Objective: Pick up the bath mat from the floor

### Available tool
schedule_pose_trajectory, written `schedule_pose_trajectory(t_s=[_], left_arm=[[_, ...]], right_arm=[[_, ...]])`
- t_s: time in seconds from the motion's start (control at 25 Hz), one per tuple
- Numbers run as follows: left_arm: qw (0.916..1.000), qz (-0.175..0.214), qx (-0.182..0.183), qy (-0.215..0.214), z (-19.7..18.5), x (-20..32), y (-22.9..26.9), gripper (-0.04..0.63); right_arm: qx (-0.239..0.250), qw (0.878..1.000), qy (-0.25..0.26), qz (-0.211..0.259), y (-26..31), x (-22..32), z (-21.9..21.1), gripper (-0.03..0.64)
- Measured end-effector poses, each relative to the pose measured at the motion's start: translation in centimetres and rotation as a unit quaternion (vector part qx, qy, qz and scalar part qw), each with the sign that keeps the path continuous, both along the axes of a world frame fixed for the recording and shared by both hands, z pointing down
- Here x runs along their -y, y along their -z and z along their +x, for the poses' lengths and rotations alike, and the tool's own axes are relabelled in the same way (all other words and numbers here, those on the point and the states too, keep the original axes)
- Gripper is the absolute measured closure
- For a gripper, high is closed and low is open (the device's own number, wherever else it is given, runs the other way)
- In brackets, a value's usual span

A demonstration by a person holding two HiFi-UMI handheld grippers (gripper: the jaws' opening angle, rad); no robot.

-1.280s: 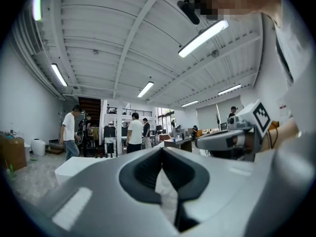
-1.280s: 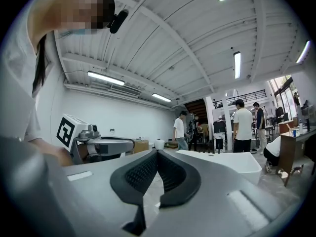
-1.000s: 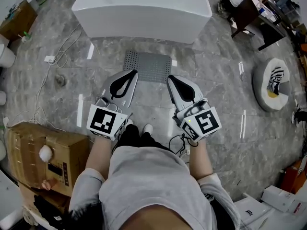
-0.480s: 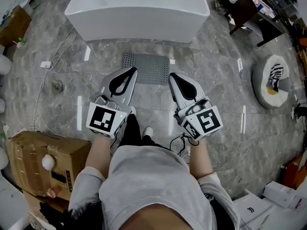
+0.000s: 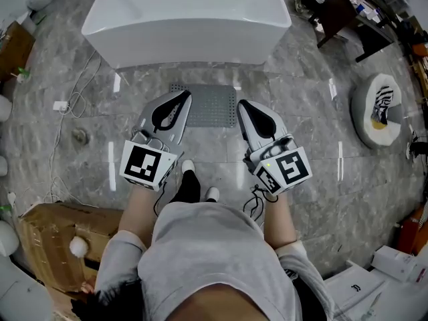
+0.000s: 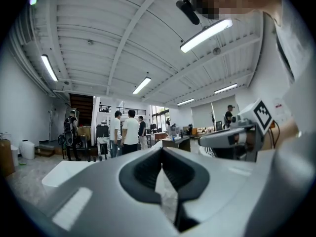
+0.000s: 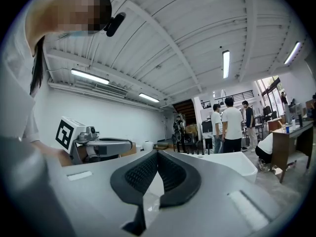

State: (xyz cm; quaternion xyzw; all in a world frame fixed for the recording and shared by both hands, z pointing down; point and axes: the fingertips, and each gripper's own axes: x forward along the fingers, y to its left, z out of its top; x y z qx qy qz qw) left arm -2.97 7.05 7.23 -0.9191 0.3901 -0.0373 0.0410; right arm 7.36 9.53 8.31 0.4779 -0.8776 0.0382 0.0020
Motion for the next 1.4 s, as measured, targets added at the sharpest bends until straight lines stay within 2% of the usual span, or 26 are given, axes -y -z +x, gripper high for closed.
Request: schedule_pose_trajectory(t_s=[0.24,0.56,0.96,1.4], left_arm=[[0.9998,-0.002,0.006,-0.018,-1.9,5.2,-0.1,0.595],[0.9992,-0.009,0.008,-0.038,-3.8,9.3,-1.3,0.595],[0.9992,-0.021,0.003,-0.035,-2.2,13.2,-2.3,0.594],[0.9997,-0.023,-0.001,0.012,0.7,19.2,-2.3,0.595]], right_arm=[[0.004,1.000,-0.018,-0.004,0.0,4.8,-2.0,0.617],[0.009,0.999,-0.040,-0.013,-0.9,8.3,-4.1,0.616],[0.008,0.998,-0.056,-0.033,-2.3,11.6,-1.4,0.615],[0.009,0.999,-0.026,-0.029,-2.0,18.7,2.9,0.609]])
